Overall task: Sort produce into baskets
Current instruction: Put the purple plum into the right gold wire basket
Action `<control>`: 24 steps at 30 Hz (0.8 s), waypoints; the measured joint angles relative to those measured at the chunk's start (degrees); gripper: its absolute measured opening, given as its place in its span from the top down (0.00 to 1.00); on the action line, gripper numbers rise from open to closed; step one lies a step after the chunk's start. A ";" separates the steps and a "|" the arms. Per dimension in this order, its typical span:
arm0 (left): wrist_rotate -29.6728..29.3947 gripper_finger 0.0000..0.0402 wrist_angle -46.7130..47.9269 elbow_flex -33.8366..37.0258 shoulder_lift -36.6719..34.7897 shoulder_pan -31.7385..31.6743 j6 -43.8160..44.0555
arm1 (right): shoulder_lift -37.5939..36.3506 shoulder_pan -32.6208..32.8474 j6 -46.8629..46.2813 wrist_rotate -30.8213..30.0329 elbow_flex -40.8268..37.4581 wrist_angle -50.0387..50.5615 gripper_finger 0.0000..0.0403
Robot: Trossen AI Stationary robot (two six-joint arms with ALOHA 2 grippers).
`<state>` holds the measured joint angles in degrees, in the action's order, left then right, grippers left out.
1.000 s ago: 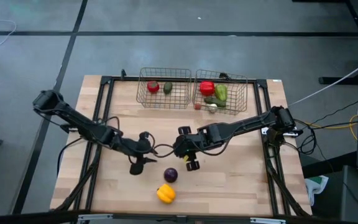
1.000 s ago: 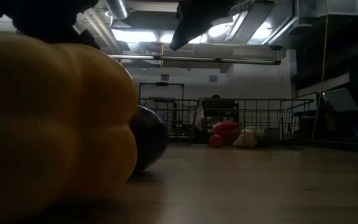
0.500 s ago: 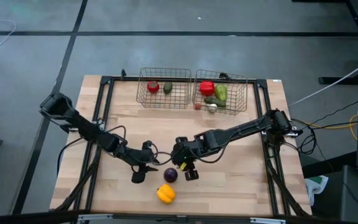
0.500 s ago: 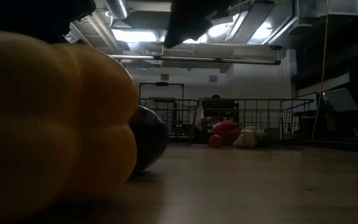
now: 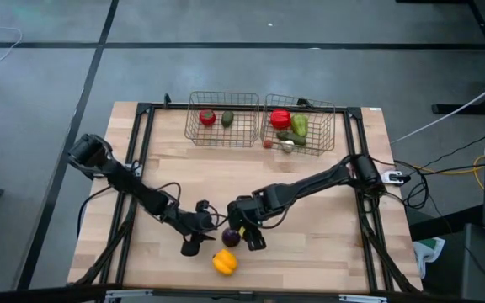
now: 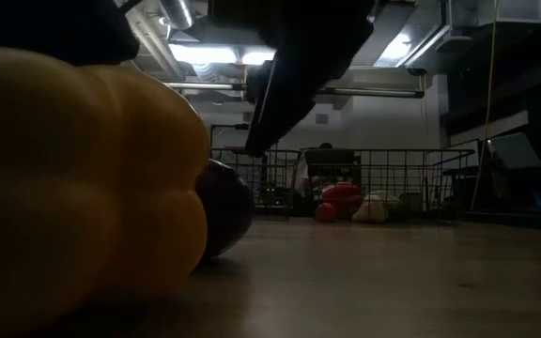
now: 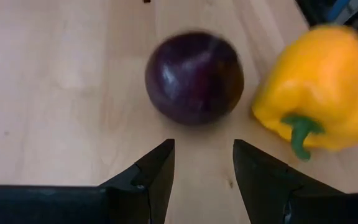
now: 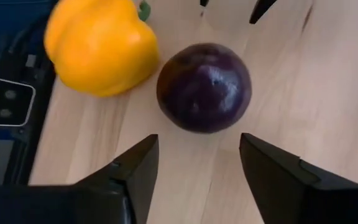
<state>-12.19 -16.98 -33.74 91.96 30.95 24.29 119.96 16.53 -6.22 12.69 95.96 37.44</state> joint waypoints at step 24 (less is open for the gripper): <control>-1.68 0.60 -11.89 0.04 8.70 0.16 1.90 | 5.80 0.04 -0.20 0.34 -0.09 -7.15 0.42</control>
<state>-13.87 -28.87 -33.69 100.66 31.11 26.20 125.75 16.58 -6.42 13.03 95.88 30.28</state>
